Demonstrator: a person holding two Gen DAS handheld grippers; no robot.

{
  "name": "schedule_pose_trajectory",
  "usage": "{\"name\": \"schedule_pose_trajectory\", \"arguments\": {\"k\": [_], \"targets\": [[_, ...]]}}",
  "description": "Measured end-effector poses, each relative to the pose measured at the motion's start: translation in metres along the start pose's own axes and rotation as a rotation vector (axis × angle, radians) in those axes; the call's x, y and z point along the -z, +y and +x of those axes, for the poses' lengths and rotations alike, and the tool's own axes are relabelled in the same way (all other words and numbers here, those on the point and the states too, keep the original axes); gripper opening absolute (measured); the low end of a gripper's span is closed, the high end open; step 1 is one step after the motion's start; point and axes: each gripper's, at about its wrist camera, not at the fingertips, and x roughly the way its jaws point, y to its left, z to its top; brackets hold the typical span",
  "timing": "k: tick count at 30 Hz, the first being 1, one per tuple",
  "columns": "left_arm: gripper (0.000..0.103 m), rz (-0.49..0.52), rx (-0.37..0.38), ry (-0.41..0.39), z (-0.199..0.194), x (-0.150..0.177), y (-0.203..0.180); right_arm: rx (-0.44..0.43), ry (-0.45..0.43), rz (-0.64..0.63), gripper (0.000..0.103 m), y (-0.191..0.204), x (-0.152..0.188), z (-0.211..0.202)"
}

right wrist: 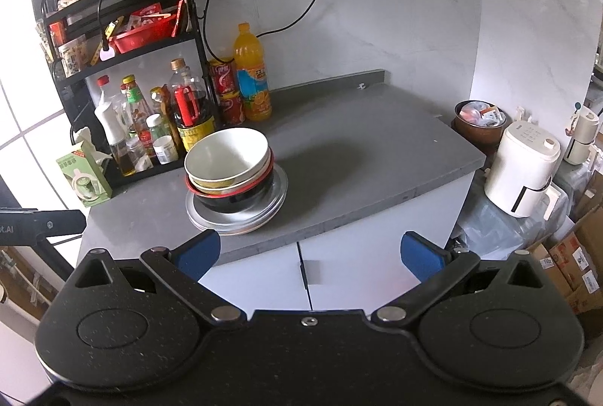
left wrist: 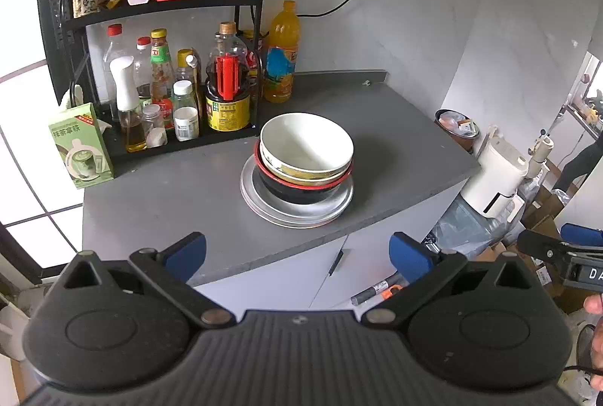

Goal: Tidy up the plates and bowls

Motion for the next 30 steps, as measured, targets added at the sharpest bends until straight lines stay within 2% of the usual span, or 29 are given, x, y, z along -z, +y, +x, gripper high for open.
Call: {"name": "schedule_pose_trajectory", "arguments": {"k": [30], "targets": [[0.102,0.032,0.025,0.009,0.018,-0.024,-0.005,0.005,0.015,0.013,0.103,-0.001,-0.009,0.010]]}}
